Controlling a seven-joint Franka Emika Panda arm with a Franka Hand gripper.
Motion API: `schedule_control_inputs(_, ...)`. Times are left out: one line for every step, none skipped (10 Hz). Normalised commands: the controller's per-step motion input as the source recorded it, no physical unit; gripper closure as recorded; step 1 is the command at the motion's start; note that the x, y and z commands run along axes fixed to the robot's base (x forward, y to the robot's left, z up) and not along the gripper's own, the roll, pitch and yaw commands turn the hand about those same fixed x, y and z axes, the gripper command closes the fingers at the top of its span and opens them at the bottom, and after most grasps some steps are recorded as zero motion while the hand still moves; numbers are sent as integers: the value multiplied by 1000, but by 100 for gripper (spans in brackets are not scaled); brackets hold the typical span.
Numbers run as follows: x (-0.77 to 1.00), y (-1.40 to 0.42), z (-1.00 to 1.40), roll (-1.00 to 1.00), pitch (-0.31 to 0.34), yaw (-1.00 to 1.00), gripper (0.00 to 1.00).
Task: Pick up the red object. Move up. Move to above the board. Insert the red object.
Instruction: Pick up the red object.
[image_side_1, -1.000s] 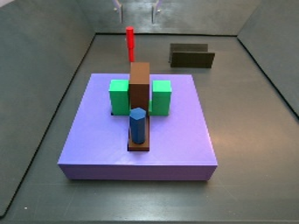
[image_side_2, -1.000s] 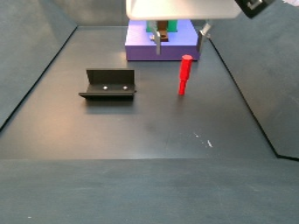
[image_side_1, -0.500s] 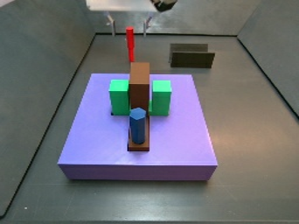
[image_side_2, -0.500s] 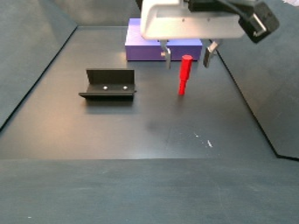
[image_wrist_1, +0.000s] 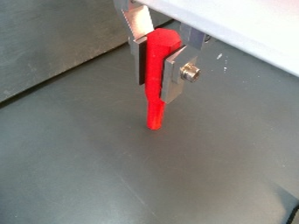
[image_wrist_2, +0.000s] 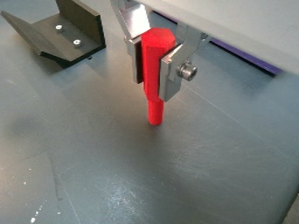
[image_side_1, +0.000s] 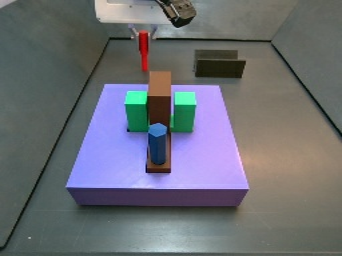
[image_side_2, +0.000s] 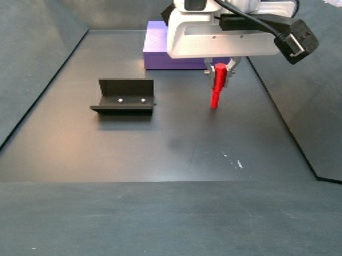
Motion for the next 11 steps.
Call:
schedule_control_inputs(0,0,0,0,0,0,100)
schedule_control_inputs(0,0,0,0,0,0,100)
schedule_control_inputs(0,0,0,0,0,0,100)
schedule_control_inputs(0,0,0,0,0,0,100)
schedule_control_inputs(0,0,0,0,0,0,100)
schedule_control_inputs(0,0,0,0,0,0,100)
schedule_control_inputs(0,0,0,0,0,0,100)
schedule_control_inputs(0,0,0,0,0,0,100)
schedule_control_inputs(0,0,0,0,0,0,100)
schedule_control_inputs(0,0,0,0,0,0,100)
schedule_control_inputs(0,0,0,0,0,0,100)
